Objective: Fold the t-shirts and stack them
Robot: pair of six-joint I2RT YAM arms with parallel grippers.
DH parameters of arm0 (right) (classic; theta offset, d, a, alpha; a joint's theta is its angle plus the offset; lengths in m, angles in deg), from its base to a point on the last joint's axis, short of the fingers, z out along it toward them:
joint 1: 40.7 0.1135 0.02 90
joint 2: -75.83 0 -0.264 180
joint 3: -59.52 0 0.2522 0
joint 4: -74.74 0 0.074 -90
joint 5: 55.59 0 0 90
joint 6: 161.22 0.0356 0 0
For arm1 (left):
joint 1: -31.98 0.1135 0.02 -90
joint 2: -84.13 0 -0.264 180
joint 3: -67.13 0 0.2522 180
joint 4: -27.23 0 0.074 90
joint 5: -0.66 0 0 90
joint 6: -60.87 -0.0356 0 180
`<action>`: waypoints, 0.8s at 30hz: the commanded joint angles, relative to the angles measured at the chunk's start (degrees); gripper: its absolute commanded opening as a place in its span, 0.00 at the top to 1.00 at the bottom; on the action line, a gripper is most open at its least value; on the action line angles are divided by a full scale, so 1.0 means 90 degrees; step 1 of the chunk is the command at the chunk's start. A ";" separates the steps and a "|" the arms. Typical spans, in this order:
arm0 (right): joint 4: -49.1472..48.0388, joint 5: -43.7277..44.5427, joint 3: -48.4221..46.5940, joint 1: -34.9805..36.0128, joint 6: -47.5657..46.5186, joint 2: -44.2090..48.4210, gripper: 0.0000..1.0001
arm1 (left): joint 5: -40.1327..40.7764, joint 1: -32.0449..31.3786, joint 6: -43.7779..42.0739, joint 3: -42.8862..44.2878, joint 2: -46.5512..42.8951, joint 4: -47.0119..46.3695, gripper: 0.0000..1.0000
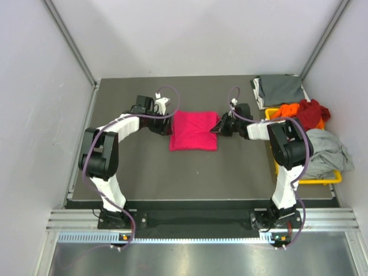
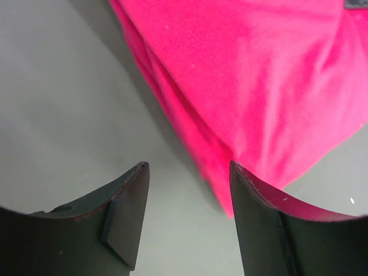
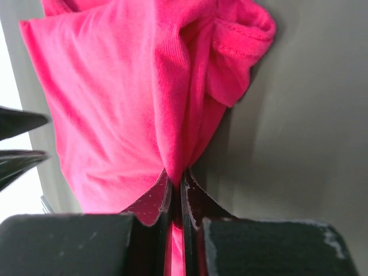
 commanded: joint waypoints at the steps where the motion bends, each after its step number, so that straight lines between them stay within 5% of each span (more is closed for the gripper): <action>1: 0.0661 -0.0066 -0.0759 -0.0176 -0.0529 -0.0072 1.00 | 0.0061 0.0256 -0.0443 -0.0024 -0.0773 0.0369 0.37; 12: 0.5367 0.1368 -0.5035 -0.0840 -0.3245 -0.1731 1.00 | 0.0236 0.0970 -0.1224 -0.0015 -0.1467 0.1013 0.37; 17: 0.6238 0.2431 -0.6626 -0.1036 -0.3743 -0.2463 1.00 | 0.0578 0.0980 -0.1567 0.0161 -0.1623 0.1491 0.37; 24: 0.6338 0.3371 -0.7303 -0.1134 -0.4056 -0.2670 1.00 | 0.0646 0.0980 -0.1694 0.0093 -0.1848 0.1649 0.36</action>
